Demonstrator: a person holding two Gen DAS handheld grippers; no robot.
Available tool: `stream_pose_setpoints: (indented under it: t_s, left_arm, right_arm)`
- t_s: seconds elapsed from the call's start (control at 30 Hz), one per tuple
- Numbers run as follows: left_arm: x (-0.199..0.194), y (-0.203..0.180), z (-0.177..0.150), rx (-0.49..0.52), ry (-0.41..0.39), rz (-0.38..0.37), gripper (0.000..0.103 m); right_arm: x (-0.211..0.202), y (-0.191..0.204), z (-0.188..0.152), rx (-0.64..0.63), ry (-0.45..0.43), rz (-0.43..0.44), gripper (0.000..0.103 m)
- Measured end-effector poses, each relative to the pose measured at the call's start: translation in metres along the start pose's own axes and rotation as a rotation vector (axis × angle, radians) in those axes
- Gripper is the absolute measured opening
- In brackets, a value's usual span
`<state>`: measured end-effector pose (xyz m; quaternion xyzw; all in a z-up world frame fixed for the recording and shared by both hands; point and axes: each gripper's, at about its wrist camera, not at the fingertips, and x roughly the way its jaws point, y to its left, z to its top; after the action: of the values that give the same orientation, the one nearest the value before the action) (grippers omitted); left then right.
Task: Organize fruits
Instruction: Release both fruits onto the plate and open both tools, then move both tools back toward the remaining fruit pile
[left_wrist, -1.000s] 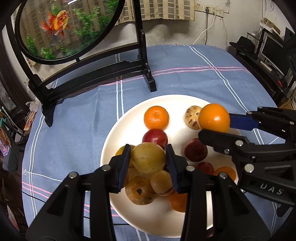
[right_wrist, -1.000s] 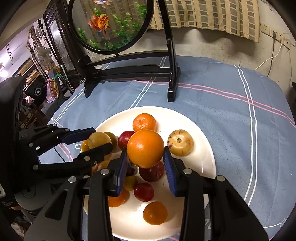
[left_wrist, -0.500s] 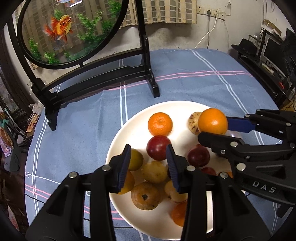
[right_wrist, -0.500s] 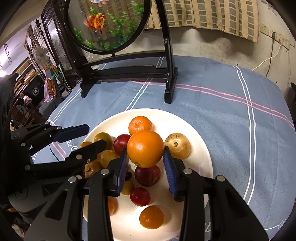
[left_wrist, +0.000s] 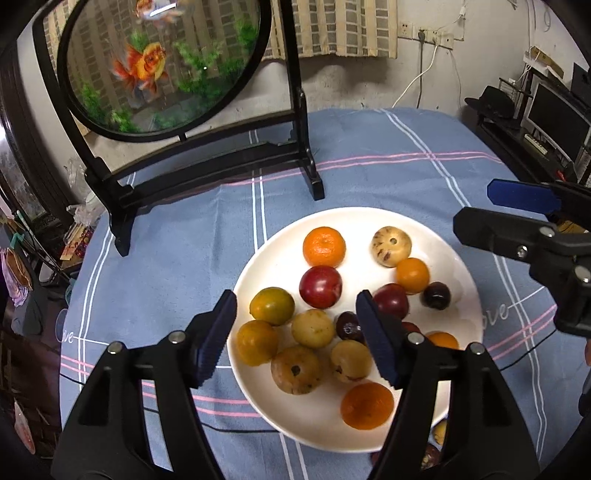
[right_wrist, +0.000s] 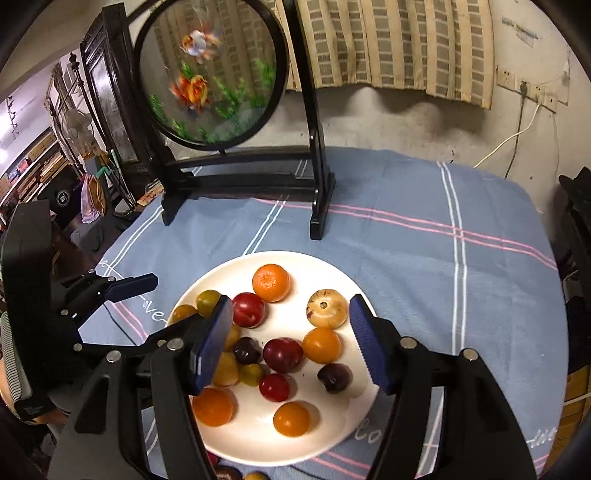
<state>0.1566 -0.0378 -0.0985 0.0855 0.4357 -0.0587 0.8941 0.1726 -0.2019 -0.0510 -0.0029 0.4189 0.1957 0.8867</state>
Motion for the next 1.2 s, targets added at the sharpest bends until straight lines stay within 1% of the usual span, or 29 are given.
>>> stream_pose_setpoints:
  t_s: [0.17,0.33,0.43,0.63,0.77,0.83,0.93,1.03,1.1,1.2]
  left_arm:
    - [-0.029,-0.006,-0.006,0.011,-0.035,-0.001,0.072]
    - [-0.051,-0.009,-0.018,0.015,-0.048,0.001,0.074]
    - [-0.063,-0.01,-0.028,0.014,-0.055,0.006,0.076]
    - [-0.078,-0.007,-0.051,-0.009,-0.037,-0.001,0.078]
    - [-0.082,-0.001,-0.066,-0.034,-0.015,0.002,0.079]
    - [-0.084,0.004,-0.078,-0.062,0.003,-0.004,0.079]
    - [-0.082,0.009,-0.096,-0.085,0.036,-0.013,0.08]
    - [-0.074,0.012,-0.117,-0.103,0.087,-0.018,0.08]
    - [-0.069,0.013,-0.13,-0.12,0.119,-0.027,0.08]
    - [-0.06,0.012,-0.149,-0.126,0.17,-0.035,0.08]
  right_arm:
    - [-0.023,0.01,-0.011,-0.01,-0.015,-0.004,0.066]
    - [-0.044,0.019,-0.031,-0.009,-0.025,-0.002,0.066]
    - [-0.056,0.023,-0.049,0.011,-0.024,0.01,0.066]
    - [-0.07,0.029,-0.09,0.022,0.015,0.012,0.066]
    - [-0.078,0.028,-0.114,0.056,0.027,0.004,0.066]
    - [-0.081,0.028,-0.132,0.054,0.038,-0.025,0.066]
    - [-0.076,0.027,-0.16,0.056,0.09,-0.041,0.066]
    - [-0.067,0.031,-0.189,0.048,0.151,-0.049,0.066]
    - [-0.057,0.036,-0.203,0.027,0.187,-0.056,0.066]
    - [-0.044,0.044,-0.213,-0.008,0.218,-0.063,0.066]
